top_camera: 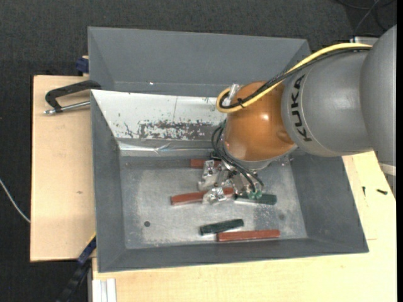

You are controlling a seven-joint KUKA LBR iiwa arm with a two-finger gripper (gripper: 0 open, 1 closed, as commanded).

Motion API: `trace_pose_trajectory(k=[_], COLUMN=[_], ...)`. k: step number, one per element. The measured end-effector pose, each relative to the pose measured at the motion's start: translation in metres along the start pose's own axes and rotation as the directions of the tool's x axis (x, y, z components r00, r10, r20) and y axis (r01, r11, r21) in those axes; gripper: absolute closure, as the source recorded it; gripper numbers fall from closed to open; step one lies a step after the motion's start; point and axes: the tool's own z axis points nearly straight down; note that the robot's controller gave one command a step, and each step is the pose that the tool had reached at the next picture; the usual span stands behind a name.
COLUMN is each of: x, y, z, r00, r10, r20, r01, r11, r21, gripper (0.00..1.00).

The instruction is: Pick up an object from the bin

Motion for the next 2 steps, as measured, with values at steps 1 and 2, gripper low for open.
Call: trace_pose_trajectory(k=[1, 2], x=[0.0, 0.003], y=[0.0, -0.006], z=[0.0, -0.13], r00=[1.0, 0.998], r10=[0.0, -0.058], r20=[0.0, 0.004], r01=[0.0, 0.058], r11=[1.0, 0.998], r21=[0.0, 0.001], gripper=[1.0, 1.0])
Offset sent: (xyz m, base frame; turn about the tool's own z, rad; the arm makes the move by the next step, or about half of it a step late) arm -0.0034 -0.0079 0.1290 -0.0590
